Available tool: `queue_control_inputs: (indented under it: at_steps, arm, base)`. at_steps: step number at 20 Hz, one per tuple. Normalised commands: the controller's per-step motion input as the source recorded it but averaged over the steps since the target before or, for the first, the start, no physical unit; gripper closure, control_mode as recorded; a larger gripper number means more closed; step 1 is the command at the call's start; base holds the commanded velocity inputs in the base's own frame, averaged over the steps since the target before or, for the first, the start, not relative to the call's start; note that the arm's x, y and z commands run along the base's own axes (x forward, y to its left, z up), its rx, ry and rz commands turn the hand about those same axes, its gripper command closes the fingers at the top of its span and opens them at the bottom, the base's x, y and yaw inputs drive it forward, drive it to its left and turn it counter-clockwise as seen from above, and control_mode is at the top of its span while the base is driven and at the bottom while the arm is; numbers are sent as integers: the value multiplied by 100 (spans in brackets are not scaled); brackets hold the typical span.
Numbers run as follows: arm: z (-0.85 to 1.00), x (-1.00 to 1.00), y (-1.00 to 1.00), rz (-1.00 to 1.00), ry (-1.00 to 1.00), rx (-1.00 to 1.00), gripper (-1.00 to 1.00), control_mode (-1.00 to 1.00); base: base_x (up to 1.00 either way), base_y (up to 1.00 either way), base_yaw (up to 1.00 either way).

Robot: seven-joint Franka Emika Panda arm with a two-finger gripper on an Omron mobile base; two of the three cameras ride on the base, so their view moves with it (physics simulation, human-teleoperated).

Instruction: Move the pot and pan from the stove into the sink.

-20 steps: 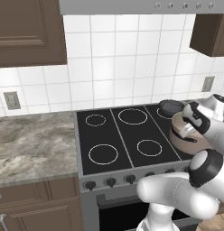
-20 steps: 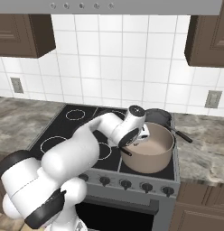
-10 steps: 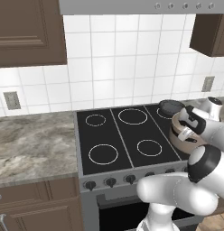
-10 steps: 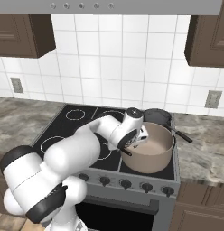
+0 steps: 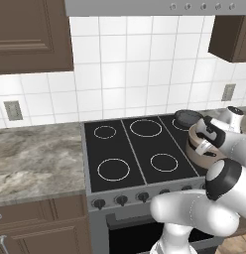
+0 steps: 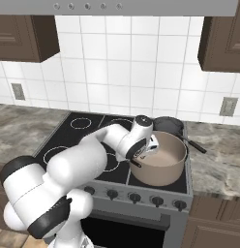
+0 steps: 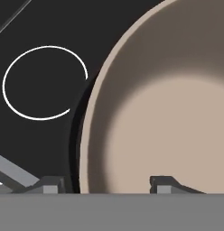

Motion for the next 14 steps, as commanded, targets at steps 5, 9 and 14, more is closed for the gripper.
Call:
queue_control_inputs:
  at_steps: [5,9,14]
  arm:
    - [0,0,0,0,0,0,100,-100]
    - [2,0,0,0,2,0,100,-100]
    - [35,0,0,0,6,0,100,-100]
  base:
    - [0,0,0]
    - [0,0,0]
    - [0,0,0]
